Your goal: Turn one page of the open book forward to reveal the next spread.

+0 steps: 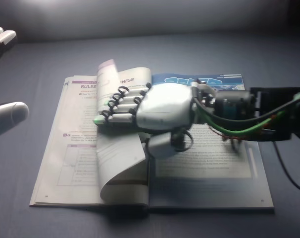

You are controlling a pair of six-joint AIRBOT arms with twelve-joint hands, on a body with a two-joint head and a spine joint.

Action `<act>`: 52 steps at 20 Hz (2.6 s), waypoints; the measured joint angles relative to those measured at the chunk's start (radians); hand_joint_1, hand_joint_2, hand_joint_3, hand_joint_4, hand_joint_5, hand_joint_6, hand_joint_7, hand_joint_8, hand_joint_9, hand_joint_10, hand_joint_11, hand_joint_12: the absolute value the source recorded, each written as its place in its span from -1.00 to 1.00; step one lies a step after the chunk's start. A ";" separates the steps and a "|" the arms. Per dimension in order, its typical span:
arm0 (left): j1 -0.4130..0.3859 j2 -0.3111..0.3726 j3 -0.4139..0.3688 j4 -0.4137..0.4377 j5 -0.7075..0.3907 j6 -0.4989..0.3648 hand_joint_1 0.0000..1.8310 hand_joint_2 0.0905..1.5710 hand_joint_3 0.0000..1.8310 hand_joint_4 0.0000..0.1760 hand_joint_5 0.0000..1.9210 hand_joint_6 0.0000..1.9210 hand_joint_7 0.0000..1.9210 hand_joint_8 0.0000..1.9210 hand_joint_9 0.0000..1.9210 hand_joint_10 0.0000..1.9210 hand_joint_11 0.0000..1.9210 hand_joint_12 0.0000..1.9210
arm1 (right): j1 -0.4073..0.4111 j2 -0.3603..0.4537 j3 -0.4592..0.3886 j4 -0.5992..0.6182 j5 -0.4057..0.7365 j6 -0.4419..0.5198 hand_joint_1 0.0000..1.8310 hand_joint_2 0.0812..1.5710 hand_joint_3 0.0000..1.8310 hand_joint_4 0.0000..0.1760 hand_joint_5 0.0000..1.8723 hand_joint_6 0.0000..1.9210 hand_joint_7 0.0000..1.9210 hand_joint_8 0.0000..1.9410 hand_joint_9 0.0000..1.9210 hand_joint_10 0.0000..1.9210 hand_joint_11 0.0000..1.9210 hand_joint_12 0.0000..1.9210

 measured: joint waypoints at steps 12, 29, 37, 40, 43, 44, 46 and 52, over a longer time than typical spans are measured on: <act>-0.023 0.002 0.016 0.022 -0.012 0.000 -1.00 0.59 -0.99 -1.00 -0.99 -1.00 -1.00 -1.00 -1.00 -1.00 -1.00 -1.00 | 0.052 -0.175 0.110 -0.068 -0.086 -0.002 -1.00 1.00 -0.94 -1.00 -1.00 -1.00 -1.00 -1.00 -1.00 -1.00 -1.00 -1.00; -0.047 -0.008 0.028 0.048 -0.059 -0.013 -1.00 0.53 -1.00 -1.00 -0.98 -1.00 -1.00 -1.00 -1.00 -1.00 -1.00 -1.00 | 0.140 -0.241 0.211 -0.043 -0.099 0.002 -1.00 0.93 -1.00 -1.00 -0.92 -0.98 -0.98 -0.99 -1.00 -1.00 -0.99 -1.00; -0.047 -0.008 0.020 0.047 -0.061 -0.015 -1.00 0.52 -1.00 -1.00 -0.99 -1.00 -1.00 -1.00 -1.00 -1.00 -1.00 -1.00 | 0.140 -0.215 0.197 -0.034 -0.046 0.002 -1.00 0.61 -1.00 -1.00 -0.99 -1.00 -1.00 -1.00 -1.00 -1.00 -1.00 -1.00; -0.047 -0.006 0.013 0.040 -0.064 -0.015 -1.00 0.52 -1.00 -1.00 -0.99 -1.00 -1.00 -1.00 -1.00 -1.00 -1.00 -1.00 | 0.144 -0.157 0.158 -0.044 -0.040 0.002 -1.00 0.90 -0.96 -1.00 -0.99 -1.00 -0.99 -1.00 -1.00 -1.00 -1.00 -1.00; -0.047 -0.006 0.006 0.047 -0.065 -0.015 -1.00 0.56 -0.99 -1.00 -0.98 -1.00 -1.00 -1.00 -1.00 -1.00 -1.00 -1.00 | 0.158 -0.068 0.114 -0.034 -0.027 0.003 -1.00 0.94 -0.96 -1.00 -0.98 -0.99 -0.99 -1.00 -1.00 -1.00 -1.00 -1.00; -0.047 -0.003 0.003 0.043 -0.064 -0.016 -1.00 0.56 -0.99 -1.00 -0.98 -1.00 -1.00 -1.00 -1.00 -1.00 -1.00 -1.00 | 0.163 -0.041 0.103 -0.025 -0.026 0.003 -1.00 0.99 -0.92 -1.00 -1.00 -1.00 -1.00 -1.00 -1.00 -1.00 -1.00 -1.00; -0.047 0.004 -0.003 0.031 -0.065 -0.015 -1.00 0.57 -0.99 -1.00 -0.97 -1.00 -1.00 -1.00 -1.00 -1.00 -1.00 -1.00 | 0.163 0.009 0.075 0.017 -0.030 0.002 -1.00 1.00 -0.87 -1.00 -1.00 -1.00 -1.00 -1.00 -1.00 -1.00 -1.00 -1.00; -0.029 0.006 -0.021 0.028 -0.083 -0.015 -1.00 0.58 -0.99 -1.00 -0.98 -1.00 -0.99 -1.00 -1.00 -1.00 -1.00 -1.00 | 0.145 0.235 -0.094 0.090 0.036 0.003 -0.82 1.00 -0.82 -1.00 -1.00 -1.00 -1.00 -1.00 -1.00 -1.00 -1.00 -1.00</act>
